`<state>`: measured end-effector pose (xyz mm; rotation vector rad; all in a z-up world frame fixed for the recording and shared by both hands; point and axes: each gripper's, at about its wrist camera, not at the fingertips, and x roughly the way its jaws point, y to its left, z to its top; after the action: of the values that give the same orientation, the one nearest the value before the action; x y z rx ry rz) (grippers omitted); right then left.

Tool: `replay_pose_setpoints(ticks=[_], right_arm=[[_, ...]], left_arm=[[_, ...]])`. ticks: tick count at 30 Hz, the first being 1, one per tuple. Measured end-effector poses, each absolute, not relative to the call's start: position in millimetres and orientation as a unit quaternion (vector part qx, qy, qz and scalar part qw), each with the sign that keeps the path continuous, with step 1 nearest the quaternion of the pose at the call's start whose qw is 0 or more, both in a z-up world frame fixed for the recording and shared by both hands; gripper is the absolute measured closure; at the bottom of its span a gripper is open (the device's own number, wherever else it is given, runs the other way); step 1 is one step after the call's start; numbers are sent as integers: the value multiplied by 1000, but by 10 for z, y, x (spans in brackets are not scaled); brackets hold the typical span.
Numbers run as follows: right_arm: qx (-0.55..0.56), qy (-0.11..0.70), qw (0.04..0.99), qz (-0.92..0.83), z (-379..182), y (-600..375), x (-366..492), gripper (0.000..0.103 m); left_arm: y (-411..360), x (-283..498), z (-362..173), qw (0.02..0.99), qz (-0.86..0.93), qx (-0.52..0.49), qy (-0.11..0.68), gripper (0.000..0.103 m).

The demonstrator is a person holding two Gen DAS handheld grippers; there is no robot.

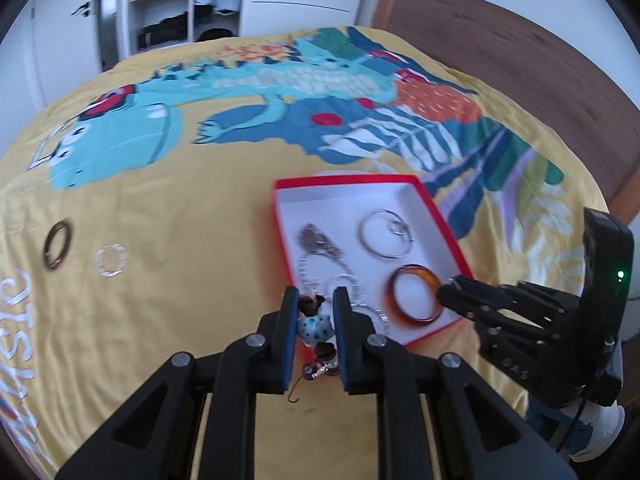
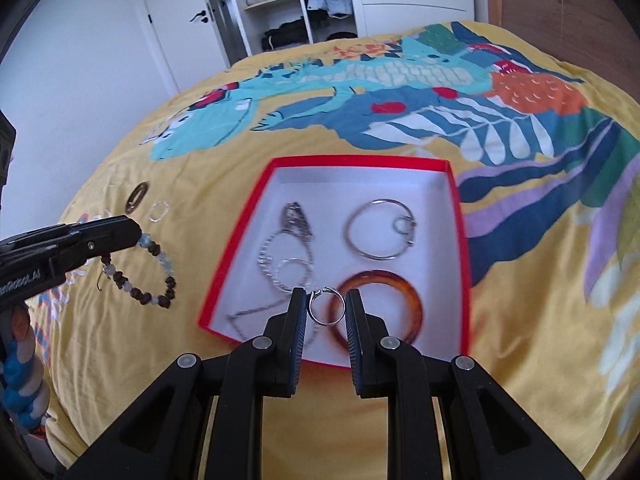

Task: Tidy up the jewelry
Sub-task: 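Carry the beaded bracelet and small ring with both tools over the red box, then open both tools to drop the bracelet and ring into the red box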

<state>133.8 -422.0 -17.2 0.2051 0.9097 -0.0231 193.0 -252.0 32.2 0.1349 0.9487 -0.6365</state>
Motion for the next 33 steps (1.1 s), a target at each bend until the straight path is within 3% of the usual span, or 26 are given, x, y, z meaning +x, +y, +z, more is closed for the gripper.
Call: replay_pose_setpoints(ticks=[7,16,33], right_arm=[[110,452,885,-9,-386,-4417,1405,84],[103,477,873,5,-625,-4395,1594,84],[76,506,859,12,-792,-4382,1687,83]], left_arm=[[-2934,1954,-75,816,-308,90,482,87],[-2915,2015,-503,795,-298,101,519,87],[-2896,2007,-657,792,-298,94,525,86]])
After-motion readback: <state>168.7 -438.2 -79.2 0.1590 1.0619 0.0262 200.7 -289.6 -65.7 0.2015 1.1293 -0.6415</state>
